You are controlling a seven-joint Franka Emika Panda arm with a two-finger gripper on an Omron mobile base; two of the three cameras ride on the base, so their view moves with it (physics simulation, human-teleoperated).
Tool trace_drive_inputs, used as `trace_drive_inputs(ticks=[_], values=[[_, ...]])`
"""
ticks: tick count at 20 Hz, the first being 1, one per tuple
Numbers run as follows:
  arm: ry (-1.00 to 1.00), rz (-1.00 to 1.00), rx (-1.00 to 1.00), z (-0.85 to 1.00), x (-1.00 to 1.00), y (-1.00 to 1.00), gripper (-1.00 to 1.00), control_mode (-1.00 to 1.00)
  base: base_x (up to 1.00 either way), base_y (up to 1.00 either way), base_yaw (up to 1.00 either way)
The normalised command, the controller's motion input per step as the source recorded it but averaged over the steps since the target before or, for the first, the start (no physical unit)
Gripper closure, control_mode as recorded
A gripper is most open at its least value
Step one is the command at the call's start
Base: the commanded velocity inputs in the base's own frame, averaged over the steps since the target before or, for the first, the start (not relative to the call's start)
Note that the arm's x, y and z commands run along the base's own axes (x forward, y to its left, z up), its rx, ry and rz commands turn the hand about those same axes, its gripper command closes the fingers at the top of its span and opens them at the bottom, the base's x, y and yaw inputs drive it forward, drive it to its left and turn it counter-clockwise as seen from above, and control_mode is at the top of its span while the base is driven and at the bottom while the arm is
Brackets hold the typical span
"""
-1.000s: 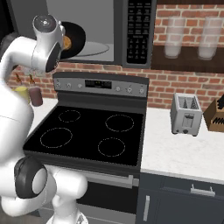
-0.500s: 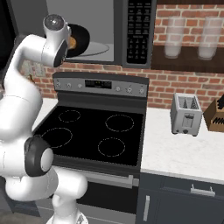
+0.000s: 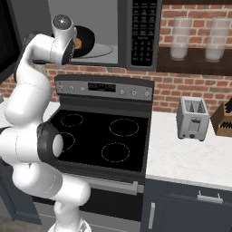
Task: Open the microwave, place the bowl with waffle inside the microwave, then close the microwave door and turn it on.
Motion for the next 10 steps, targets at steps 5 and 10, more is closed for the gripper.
trace_drive_inputs(ticks=[5, 10], values=[[0.01, 0.00, -0.01, -0.03, 0.69, 0.12, 1.00, -1.00, 0.00, 0.00, 0.00], [0.01, 0.00, -0.01, -0.06, 0.75, 0.06, 1.00, -1.00, 0.00, 0.00, 0.00]])
